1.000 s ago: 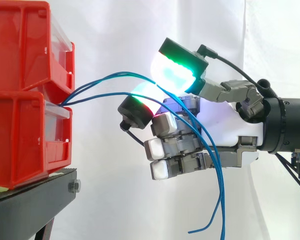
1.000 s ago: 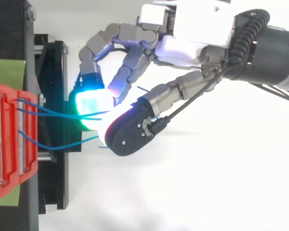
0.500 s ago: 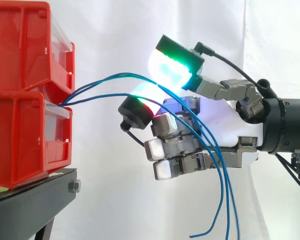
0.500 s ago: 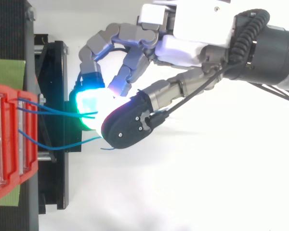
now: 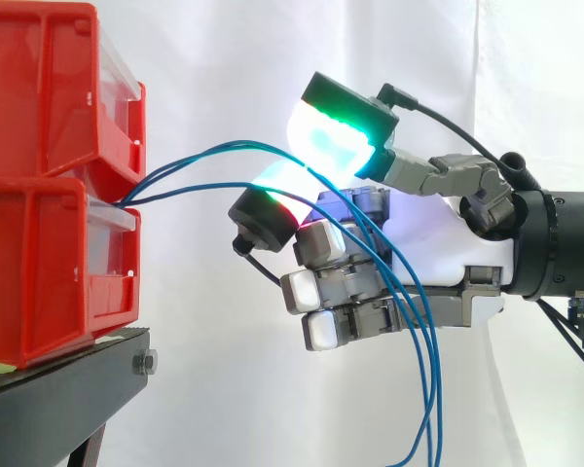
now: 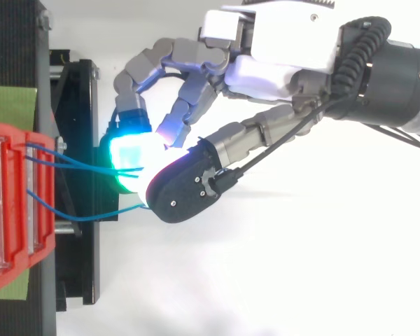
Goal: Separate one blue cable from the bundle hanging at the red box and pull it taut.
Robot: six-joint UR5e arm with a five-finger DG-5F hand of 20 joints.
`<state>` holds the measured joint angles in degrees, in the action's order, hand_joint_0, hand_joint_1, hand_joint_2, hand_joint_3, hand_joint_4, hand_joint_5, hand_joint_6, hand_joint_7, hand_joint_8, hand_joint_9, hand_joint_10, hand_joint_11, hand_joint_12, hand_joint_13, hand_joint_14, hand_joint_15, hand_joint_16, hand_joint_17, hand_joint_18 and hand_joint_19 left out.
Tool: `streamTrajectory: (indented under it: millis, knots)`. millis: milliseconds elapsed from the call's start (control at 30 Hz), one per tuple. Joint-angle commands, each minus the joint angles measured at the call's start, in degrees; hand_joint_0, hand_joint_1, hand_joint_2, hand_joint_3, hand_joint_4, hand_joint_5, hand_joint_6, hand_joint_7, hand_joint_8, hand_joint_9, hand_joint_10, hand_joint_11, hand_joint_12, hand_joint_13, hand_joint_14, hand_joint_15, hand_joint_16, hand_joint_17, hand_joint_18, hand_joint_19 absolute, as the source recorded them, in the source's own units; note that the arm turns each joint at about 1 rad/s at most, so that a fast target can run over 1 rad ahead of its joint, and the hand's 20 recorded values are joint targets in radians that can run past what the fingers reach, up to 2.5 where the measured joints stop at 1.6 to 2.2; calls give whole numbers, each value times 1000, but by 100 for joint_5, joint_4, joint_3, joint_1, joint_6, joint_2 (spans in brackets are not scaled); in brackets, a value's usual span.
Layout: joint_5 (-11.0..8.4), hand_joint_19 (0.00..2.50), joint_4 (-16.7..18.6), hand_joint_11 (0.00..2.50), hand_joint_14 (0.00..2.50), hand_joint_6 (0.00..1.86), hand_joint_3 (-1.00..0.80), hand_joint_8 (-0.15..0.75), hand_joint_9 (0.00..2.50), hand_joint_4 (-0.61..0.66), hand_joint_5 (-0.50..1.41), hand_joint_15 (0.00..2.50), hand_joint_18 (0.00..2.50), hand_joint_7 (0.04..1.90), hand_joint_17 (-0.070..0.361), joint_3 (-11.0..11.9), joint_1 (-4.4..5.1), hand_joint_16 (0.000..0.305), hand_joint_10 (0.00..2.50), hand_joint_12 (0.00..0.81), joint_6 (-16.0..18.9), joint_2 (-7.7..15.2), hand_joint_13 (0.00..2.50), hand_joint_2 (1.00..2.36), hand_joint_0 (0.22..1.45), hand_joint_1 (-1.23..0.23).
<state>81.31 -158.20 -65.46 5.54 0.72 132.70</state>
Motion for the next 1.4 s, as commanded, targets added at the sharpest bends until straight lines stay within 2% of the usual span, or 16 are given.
streamTrajectory:
  millis: [0, 200, 367, 467, 500, 567, 600, 700, 767, 967, 1067, 1100, 1133, 1200, 1333, 1367]
  knots:
    - [-1, 614, 0, 809, 17, 983, -500, 333, 1062, -66, -179, 554, 836, 1067, 80, -2, 0, 35, 14, 315, 7, 1, 1033, 1000, 850, -860]
    - [-1, 559, -18, 843, 18, 964, -500, 349, 1157, -36, -135, 560, 919, 1184, 77, -2, 0, 34, 12, 315, 7, 1, 1090, 1000, 768, -914]
    - [-1, 581, -26, 852, 20, 945, -500, 354, 1201, -12, -111, 572, 938, 1163, 78, -2, 0, 34, 13, 315, 7, 1, 1117, 1000, 679, -918]
    - [-18, 591, -26, 824, 19, 929, -500, 351, 1222, -27, -98, 579, 943, 1182, 77, -2, 0, 34, 12, 313, 7, 1, 1123, 1000, 632, -907]
    - [-18, 593, -26, 802, 18, 918, -500, 347, 1226, -53, -89, 577, 954, 1197, 79, -11, 0, 35, 14, 314, 7, 1, 1139, 1000, 583, -877]
    - [-1, 589, -18, 766, 18, 907, -500, 337, 1231, -98, -83, 579, 963, 1204, 81, -2, 0, 36, 14, 319, 7, 1, 1150, 1000, 570, -866]
    - [-1, 591, -9, 741, 18, 891, -500, 336, 1240, -122, -77, 568, 969, 1231, 82, -2, 0, 36, 15, 315, 7, 1, 1156, 1000, 554, -801]
    - [-1, 595, -18, 690, 19, 868, -500, 318, 1257, -189, -73, 569, 963, 1202, 80, -2, 0, 35, 13, 311, 7, 1, 1166, 1000, 586, -708]
    - [-1, 595, -26, 666, 20, 861, -500, 327, 1228, -167, -77, 568, 960, 1195, 80, -2, 0, 35, 16, 313, 7, 1, 1162, 1000, 613, -732]
    - [-18, 591, -26, 682, 16, 922, -143, 374, 1113, -21, -142, 552, 968, 1063, 95, -11, 0, 42, 14, 354, 7, 1, 1119, 1019, 619, -798]
    - [-18, 601, -26, 712, 19, 952, -88, 370, 1072, -56, -167, 554, 966, 1055, 97, -11, 0, 43, 14, 356, 7, 1, 1113, 1018, 663, -811]
    - [-18, 605, -26, 711, 18, 962, -97, 360, 1063, -85, -182, 563, 954, 1034, 93, -11, 0, 41, 15, 350, 7, 1, 1106, 1019, 680, -812]
    - [-18, 637, -26, 728, 18, 969, -191, 349, 1025, -86, -200, 568, 923, 1098, 90, -11, 0, 40, 15, 338, 7, 1, 1082, 1020, 756, -816]
    - [-18, 675, -26, 730, 16, 982, -347, 339, 1015, -105, -211, 572, 865, 1065, 83, -11, 9, 37, 13, 327, 7, 1, 1071, 1013, 845, -813]
    - [-18, 662, -9, 738, 16, 986, -484, 332, 1040, -99, -197, 562, 872, 1042, 79, -11, 18, 35, 10, 320, 7, 1, 1074, 1001, 871, -822]
    - [-18, 608, -9, 740, 18, 979, -500, 342, 1059, -64, -180, 549, 913, 1089, 79, -11, 18, 35, 13, 317, 7, 1, 1082, 1000, 842, -854]
